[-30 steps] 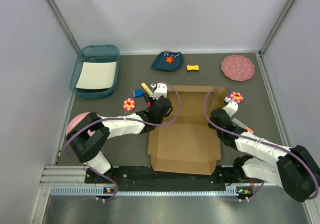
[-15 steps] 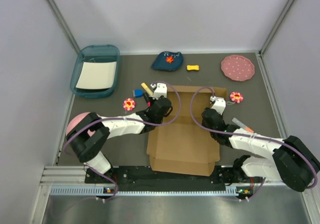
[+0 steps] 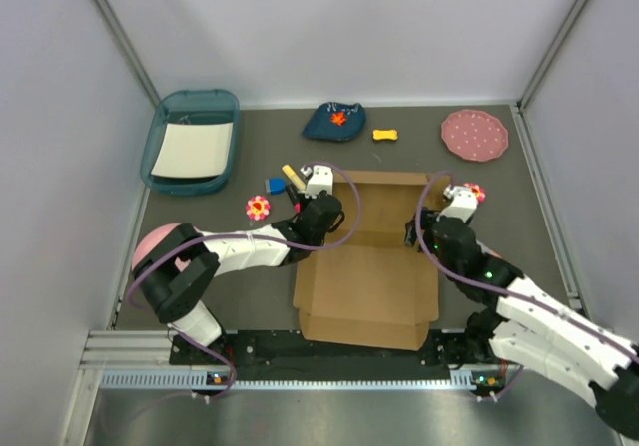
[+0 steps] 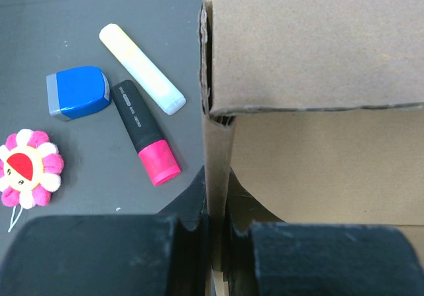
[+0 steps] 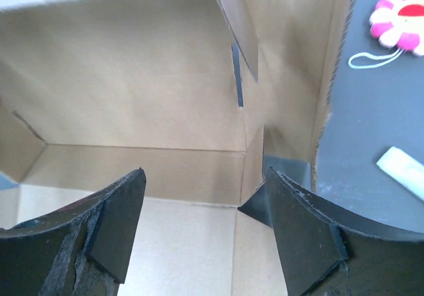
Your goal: Fold the paper box
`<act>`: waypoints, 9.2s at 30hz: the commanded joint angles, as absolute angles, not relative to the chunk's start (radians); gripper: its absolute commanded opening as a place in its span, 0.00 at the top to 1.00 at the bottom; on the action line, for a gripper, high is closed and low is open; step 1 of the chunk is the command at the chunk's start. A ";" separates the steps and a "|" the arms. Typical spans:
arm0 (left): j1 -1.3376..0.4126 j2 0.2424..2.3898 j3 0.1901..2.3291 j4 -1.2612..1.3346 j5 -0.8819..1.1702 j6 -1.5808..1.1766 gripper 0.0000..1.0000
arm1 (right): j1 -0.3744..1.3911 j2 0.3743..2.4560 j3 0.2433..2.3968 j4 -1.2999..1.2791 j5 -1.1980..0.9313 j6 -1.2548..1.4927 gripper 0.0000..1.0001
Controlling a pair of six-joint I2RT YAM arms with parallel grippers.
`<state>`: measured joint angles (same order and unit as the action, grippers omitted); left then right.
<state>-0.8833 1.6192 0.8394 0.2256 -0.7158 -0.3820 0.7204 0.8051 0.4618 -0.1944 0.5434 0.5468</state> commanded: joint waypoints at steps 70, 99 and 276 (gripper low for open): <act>-0.914 1.597 0.756 0.149 -0.833 -0.311 1.00 | 0.552 0.749 0.699 -0.411 0.285 0.613 1.00; -0.979 1.479 0.578 0.663 -0.897 -0.041 1.00 | 0.552 0.825 0.796 -0.446 0.155 0.724 1.00; -0.856 1.543 0.830 0.183 -0.670 -0.347 1.00 | 0.525 1.040 0.594 -0.092 0.313 0.393 0.47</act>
